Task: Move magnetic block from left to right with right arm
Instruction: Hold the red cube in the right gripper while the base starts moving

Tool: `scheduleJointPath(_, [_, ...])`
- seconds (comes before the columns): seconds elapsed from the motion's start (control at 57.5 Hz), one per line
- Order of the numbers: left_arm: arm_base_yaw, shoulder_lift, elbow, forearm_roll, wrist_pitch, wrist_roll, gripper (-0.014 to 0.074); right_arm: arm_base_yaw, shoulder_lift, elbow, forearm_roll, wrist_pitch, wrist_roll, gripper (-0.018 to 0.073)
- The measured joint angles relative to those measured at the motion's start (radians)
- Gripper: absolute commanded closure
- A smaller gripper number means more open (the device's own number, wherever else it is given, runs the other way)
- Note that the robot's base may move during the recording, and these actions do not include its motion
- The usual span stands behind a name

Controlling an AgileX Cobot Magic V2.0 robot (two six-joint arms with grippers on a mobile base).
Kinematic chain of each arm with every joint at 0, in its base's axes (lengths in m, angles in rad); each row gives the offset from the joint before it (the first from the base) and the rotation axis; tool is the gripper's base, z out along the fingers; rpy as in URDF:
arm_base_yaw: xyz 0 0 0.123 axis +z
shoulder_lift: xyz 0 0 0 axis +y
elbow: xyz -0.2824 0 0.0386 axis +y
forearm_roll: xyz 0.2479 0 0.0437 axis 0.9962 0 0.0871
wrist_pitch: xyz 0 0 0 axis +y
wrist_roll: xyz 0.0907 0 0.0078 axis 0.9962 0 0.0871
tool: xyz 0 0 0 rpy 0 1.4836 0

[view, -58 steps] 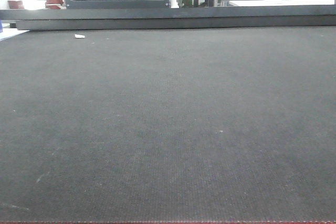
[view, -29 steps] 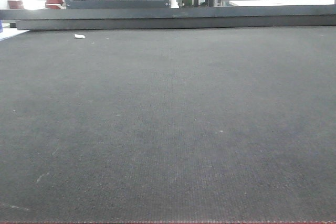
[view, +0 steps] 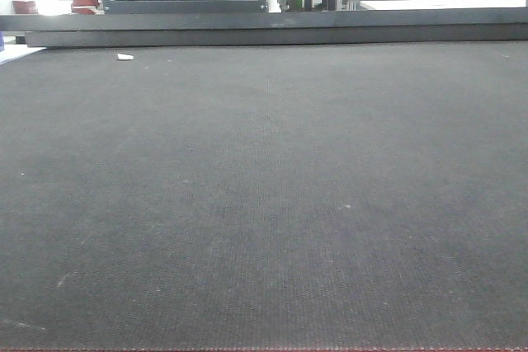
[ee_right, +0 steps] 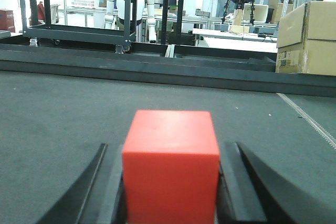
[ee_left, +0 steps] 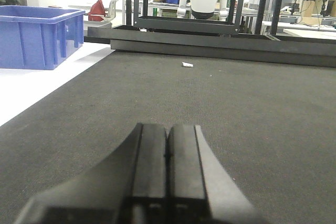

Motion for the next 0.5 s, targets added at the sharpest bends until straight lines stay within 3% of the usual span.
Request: scheduleJointPath(0.504, [0.000,0.000,0.000,0.000,0.000,0.000,0.0722,0.000,0.000,0.000,0.000,0.000,0.000,0.0331])
